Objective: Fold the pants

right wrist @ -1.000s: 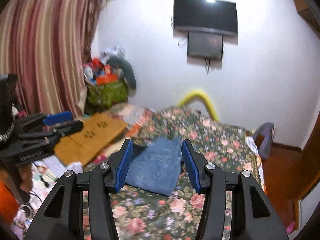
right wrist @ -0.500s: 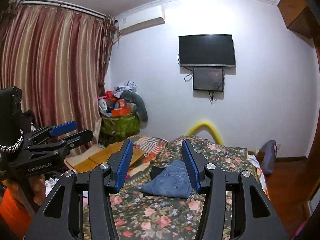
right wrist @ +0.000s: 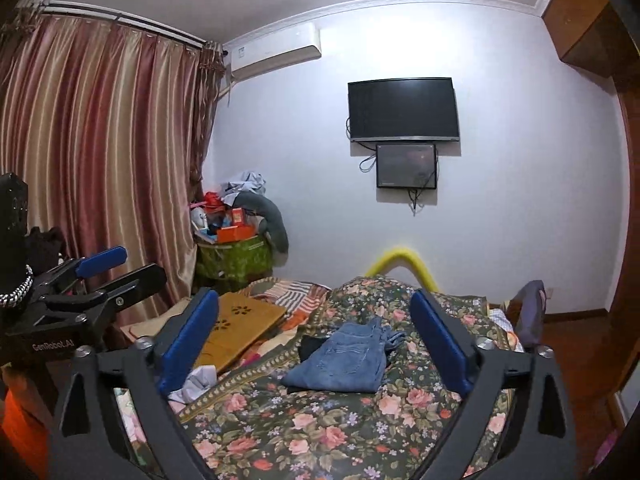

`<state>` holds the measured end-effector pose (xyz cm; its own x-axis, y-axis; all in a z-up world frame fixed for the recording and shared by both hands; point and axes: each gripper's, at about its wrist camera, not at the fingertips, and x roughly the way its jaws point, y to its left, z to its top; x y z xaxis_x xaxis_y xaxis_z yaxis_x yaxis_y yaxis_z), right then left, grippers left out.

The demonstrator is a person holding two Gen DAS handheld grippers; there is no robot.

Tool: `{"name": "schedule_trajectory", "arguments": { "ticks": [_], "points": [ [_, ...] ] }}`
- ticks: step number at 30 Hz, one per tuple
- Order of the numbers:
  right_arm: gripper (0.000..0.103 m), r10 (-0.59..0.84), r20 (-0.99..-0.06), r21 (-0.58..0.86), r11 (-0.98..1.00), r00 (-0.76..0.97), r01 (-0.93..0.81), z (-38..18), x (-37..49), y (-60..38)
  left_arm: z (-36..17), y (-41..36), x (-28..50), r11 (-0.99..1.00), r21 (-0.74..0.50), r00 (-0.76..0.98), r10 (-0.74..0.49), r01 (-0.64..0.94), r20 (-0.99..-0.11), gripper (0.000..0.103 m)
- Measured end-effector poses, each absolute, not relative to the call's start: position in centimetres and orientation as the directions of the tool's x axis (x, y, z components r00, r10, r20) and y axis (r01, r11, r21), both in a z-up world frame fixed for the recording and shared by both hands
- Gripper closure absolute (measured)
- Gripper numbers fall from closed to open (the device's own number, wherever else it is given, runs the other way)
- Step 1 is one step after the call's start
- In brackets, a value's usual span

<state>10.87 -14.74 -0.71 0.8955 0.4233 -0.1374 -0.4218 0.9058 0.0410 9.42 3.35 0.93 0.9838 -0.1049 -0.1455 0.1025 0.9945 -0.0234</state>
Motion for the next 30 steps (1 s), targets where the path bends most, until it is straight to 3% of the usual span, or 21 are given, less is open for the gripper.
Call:
{"name": "schedule_trajectory", "arguments": {
  "ticks": [30],
  "points": [
    [0.001,0.396,-0.157,0.050,0.918,0.905,-0.393,-0.8,10.1,-15.4,-0.1,3.2,10.4,0.993,-0.049,0.976,-0.118,0.110,-0.181,0.001]
  ]
}}
